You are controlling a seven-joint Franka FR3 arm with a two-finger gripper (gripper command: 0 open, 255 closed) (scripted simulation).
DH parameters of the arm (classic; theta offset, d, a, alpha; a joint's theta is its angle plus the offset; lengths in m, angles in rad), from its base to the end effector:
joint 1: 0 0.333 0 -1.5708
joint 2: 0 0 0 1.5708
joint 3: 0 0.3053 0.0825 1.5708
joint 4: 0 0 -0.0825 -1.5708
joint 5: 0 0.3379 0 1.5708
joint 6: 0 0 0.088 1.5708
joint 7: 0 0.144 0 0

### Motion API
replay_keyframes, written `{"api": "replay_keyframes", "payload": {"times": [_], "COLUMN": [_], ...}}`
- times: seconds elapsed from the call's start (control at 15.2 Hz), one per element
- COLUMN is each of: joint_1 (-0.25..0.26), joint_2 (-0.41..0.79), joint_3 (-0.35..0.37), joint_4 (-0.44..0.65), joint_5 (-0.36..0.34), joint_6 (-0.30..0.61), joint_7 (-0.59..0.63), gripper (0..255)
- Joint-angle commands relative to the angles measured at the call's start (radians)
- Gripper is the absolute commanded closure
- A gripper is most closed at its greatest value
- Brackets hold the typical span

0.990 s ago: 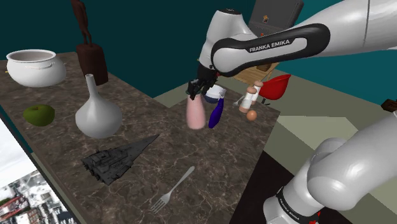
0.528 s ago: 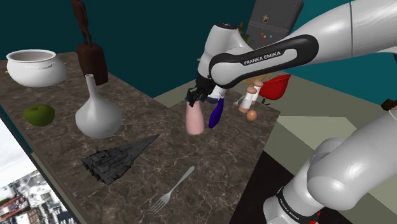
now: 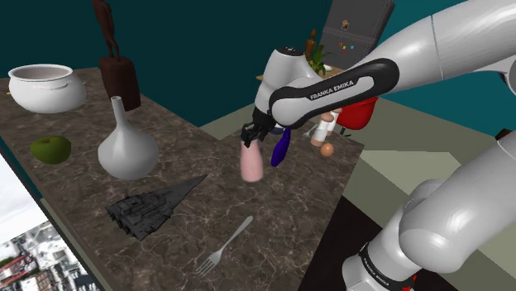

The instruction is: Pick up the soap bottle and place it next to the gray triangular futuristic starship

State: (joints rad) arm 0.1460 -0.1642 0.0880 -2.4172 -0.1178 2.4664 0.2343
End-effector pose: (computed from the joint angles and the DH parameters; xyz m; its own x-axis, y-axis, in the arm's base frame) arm 0.4504 0.1049 0.3764 0.9705 0.0882 0.2245 0.0778 -0.9955 0.0548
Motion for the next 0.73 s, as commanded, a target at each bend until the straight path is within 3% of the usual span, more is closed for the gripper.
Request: {"api": "replay_keyframes", "payload": {"times": [0.0, 0.33, 0.4, 0.66], "joint_1": [0.000, 0.000, -0.001, 0.000], "joint_2": [0.003, 0.003, 0.003, 0.002], "joint_3": [0.000, 0.000, 0.000, 0.000], "joint_4": [-0.004, -0.004, -0.004, -0.004], "joint_5": [-0.001, -0.001, -0.001, -0.001], "joint_6": [0.007, 0.007, 0.008, 0.007], "joint_7": [0.001, 0.001, 0.001, 0.001], "gripper": [255, 255, 0, 0]}}
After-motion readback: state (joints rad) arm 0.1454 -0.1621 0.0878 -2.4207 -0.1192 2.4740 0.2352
